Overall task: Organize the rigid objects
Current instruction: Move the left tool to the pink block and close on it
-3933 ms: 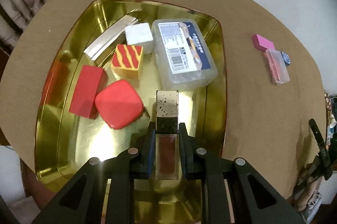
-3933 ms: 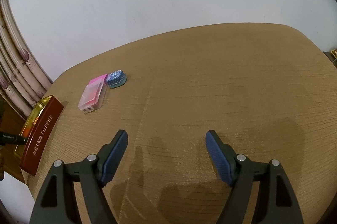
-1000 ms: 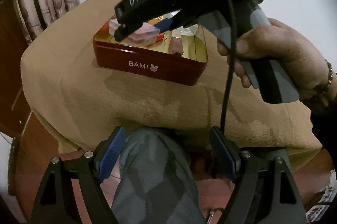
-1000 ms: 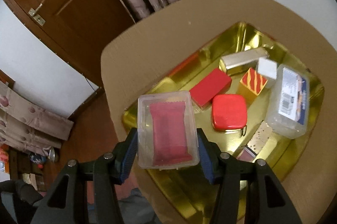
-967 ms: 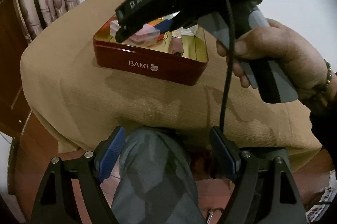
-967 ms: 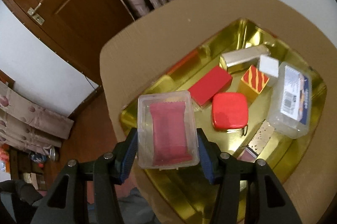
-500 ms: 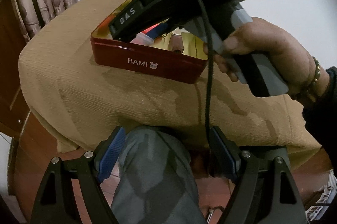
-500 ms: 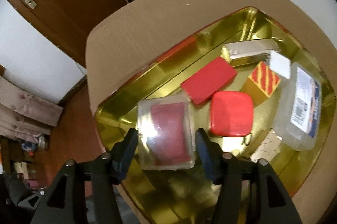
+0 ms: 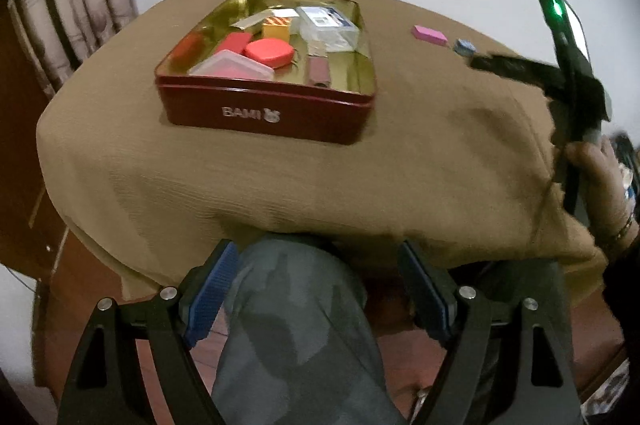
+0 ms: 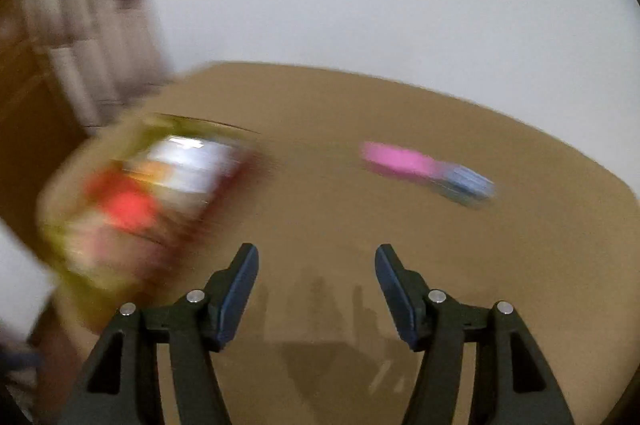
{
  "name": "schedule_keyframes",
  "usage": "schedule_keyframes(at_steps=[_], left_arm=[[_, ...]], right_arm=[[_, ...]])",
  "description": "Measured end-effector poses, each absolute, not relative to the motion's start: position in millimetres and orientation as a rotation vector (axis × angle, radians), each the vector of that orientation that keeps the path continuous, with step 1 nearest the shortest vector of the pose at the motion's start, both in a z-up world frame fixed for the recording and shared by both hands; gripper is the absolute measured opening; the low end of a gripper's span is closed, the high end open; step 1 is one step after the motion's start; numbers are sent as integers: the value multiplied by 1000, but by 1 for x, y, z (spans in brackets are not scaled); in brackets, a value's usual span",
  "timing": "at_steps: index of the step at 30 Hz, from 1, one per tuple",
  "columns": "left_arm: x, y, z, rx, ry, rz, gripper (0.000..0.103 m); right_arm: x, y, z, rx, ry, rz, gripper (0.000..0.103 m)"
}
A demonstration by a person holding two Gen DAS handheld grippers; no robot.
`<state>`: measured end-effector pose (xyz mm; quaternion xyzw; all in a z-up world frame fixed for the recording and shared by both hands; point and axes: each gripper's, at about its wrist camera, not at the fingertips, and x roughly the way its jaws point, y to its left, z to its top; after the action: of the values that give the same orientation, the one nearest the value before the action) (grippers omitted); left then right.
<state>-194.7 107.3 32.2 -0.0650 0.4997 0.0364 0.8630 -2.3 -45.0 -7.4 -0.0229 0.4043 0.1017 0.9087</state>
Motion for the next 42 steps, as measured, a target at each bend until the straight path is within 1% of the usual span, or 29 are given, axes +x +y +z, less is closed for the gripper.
schedule_keyframes(at_steps=[1,5,8,10,12,18,20,22,26,29,30,36,38,40,42], left_arm=[[-194,101,31,-114,1052,70,78],[-193,86,29,-53,1063,46,78],[-185,68,37,-5,1045,6,78],[-173,57,48,41,1014,-30,78],[-153,44,61,98,977,-87,78],[-71,16,95,233,934,-256,80],[-37,7,102,289,926,-298,80],[-8,-4,104,373,909,-331,80],[53,-25,97,529,926,-446,80],[95,-39,90,576,973,-556,80],[106,-43,87,587,991,-595,80],[157,-63,55,732,1088,-733,80],[168,-64,47,746,1102,-746,77],[178,-66,41,745,1114,-756,72],[184,-67,36,741,1133,-782,72]], right_arm=[[0,-76,-17,-28,853,147,62],[7,-148,-35,-27,879,-25,62],[10,-181,-46,-10,891,-95,62],[9,-197,-49,58,876,-75,63],[8,-201,-49,74,866,-77,64],[8,-215,-52,131,861,-23,77],[6,-232,-53,167,851,-1,77],[2,-226,-49,192,842,12,78],[-4,-234,-48,217,824,28,78],[-12,-250,-43,241,801,40,78],[-23,-240,-31,249,791,37,78],[-28,-245,-26,294,748,36,78],[-30,-248,-24,301,743,36,78],[-31,-249,-24,305,740,35,78],[-31,-251,-24,308,741,32,78]])
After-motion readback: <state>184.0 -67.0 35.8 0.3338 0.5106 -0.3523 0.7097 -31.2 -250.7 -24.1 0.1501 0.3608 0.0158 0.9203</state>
